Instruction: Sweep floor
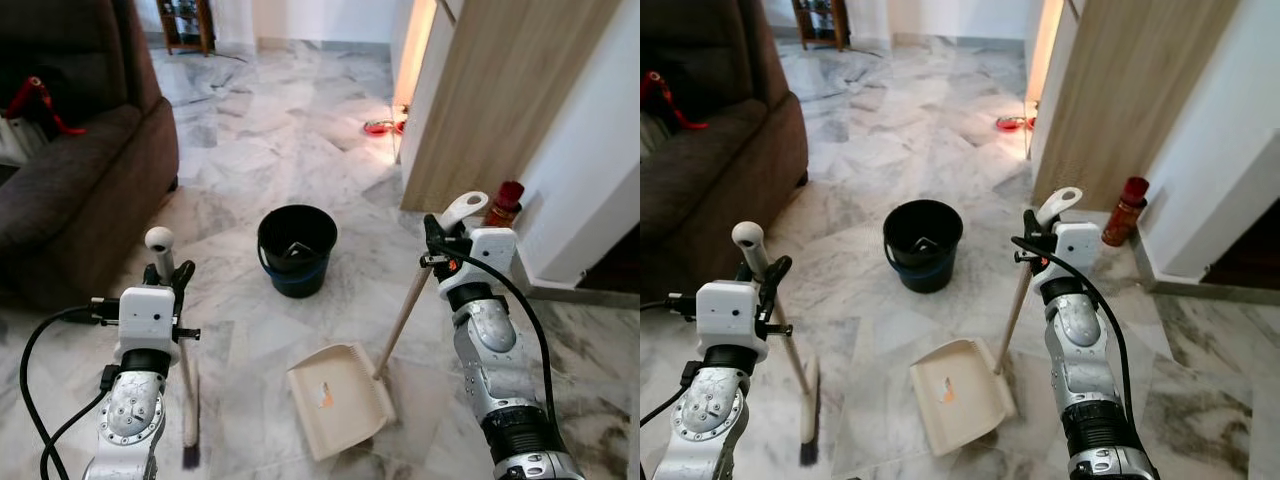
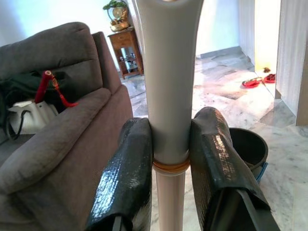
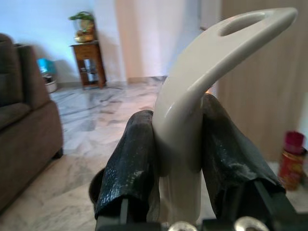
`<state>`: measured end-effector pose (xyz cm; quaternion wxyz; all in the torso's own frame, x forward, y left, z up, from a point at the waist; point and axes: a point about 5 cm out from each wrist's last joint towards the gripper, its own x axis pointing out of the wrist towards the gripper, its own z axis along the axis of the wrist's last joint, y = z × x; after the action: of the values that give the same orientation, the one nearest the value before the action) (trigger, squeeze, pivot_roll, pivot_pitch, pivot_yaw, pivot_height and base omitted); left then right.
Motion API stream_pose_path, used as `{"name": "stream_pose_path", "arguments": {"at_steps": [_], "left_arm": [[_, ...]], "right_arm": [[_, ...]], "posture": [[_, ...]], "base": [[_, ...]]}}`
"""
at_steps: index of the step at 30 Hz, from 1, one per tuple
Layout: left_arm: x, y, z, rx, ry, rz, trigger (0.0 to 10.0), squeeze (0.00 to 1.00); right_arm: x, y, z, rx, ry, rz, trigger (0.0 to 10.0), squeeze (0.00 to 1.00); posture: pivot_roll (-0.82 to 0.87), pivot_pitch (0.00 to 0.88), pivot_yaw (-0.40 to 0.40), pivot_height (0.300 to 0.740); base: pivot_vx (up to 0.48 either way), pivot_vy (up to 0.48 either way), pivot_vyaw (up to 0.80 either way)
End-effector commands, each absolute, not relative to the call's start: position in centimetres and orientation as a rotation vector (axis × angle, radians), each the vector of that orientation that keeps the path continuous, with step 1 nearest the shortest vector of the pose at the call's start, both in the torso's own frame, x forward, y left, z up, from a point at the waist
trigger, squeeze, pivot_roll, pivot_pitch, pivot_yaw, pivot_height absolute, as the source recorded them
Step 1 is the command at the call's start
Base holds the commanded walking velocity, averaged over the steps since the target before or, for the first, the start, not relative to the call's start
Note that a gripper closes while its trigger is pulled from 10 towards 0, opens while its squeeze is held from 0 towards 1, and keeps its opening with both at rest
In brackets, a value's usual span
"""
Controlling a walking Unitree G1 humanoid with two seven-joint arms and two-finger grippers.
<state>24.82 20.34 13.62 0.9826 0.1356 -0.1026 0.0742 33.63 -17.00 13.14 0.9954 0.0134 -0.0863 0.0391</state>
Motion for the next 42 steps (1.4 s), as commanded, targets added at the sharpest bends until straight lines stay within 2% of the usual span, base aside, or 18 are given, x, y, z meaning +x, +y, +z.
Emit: {"name": "stream_pose_path", "arguments": {"at_steps": [1, 18, 42], "left_arm": [[25.1, 20.5, 14.6, 0.295, -0.25, 0.164, 10.0, 0.0], [25.2, 21.3, 14.9, 0.302, -0.248, 0.193, 10.0, 0.0], [25.4, 21.3, 14.9, 0.315, -0.239, 0.208, 10.0, 0.0]], "right_arm": [[33.7, -17.4, 14.3, 0.034, -0.218, 0.063, 10.0, 0.0], [34.3, -17.2, 15.0, 0.058, -0.223, 0.052, 10.0, 0.0], [34.7, -17.1, 15.4, 0.048, -0.227, 0.058, 10.0, 0.0]], "posture": [[-0.02, 0.091, -0.028, 0.74], [-0.01, 0.14, -0.024, 0.74], [-0.02, 0.16, -0.032, 0.74]], "base": [[0.0, 0.0, -0.8], [0.0, 0.0, -0.8], [0.0, -0.062, -0.8]]}}
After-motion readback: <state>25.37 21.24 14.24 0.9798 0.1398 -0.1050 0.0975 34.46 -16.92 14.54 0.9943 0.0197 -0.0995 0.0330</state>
